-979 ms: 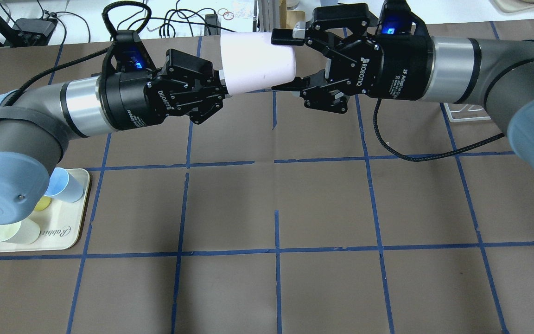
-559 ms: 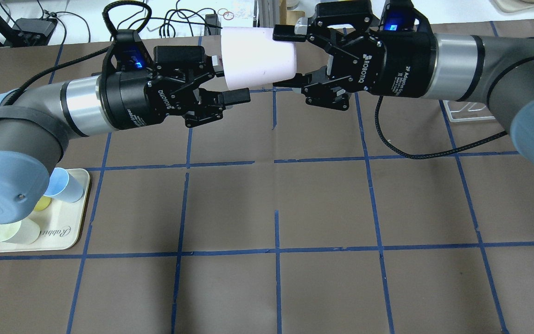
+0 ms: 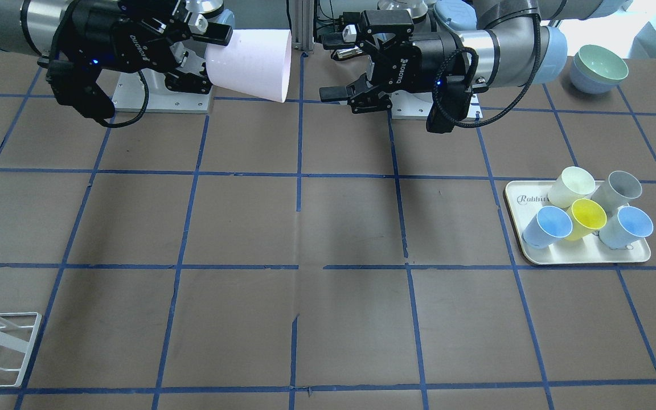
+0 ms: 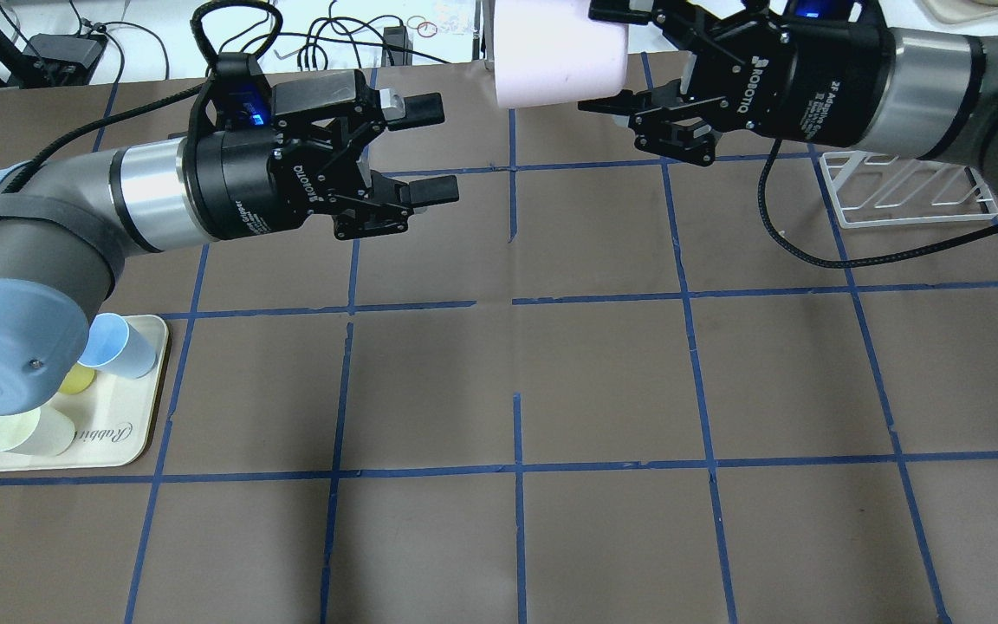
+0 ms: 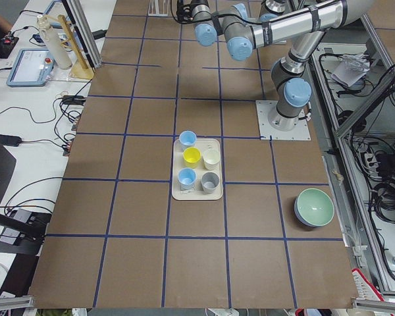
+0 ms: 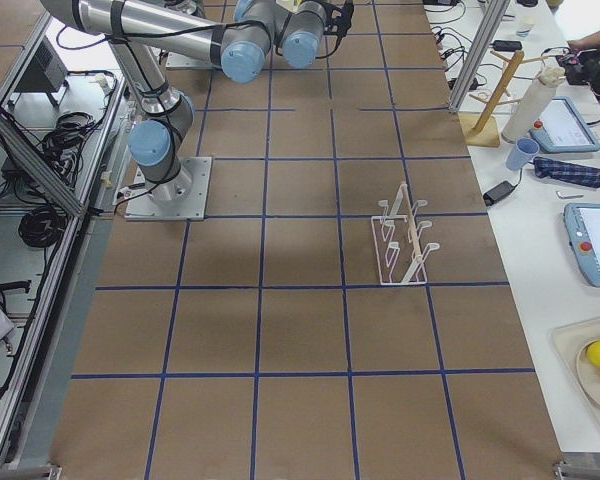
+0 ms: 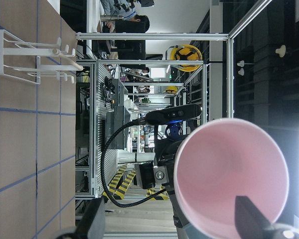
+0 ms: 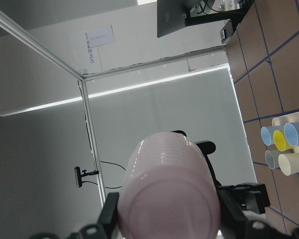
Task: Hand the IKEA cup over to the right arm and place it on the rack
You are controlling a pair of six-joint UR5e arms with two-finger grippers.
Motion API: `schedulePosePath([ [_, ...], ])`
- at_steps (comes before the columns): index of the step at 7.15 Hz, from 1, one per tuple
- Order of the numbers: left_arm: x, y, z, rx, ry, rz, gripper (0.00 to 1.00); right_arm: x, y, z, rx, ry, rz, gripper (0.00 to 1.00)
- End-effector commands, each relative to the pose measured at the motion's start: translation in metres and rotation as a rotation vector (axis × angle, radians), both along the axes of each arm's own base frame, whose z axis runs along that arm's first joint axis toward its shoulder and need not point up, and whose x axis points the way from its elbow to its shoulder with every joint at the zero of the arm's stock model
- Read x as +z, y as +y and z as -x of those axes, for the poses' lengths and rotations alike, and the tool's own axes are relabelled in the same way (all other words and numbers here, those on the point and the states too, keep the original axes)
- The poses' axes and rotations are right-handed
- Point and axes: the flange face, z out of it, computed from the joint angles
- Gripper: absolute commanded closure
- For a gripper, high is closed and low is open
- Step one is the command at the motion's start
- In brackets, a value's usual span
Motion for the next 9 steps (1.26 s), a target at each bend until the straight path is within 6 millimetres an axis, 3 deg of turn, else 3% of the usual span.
schedulePosePath([
  [1, -0.006, 0.002, -0.003, -0.053, -0.211, 0.085, 0.16, -0.008, -0.006, 0.047, -0.056, 0.1, -0.03, 1.0],
  [3, -0.011, -0.005, -0.013, -0.01, -0.523, 0.057, 0.12, -0.006, -0.003, 0.089, -0.005, 0.44, -0.067, 1.0],
  [4, -0.014, -0.008, -0.015, -0.008, -0.642, 0.059, 0.12, -0.003, 0.0, 0.096, 0.039, 0.576, -0.072, 1.0],
  [6, 0.011, -0.024, -0.015, -0.056, -1.015, 0.045, 0.09, -0.011, 0.001, 0.119, 0.099, 0.92, -0.048, 1.0],
  [8, 0.036, -0.039, -0.029, -0.115, -1.235, -0.034, 0.01, -0.018, 0.005, 0.14, 0.176, 1.171, -0.046, 1.0],
  [9, 0.046, -0.042, -0.035, -0.141, -1.348, -0.057, 0.0, -0.018, 0.002, 0.156, 0.24, 1.343, 0.04, 1.0],
])
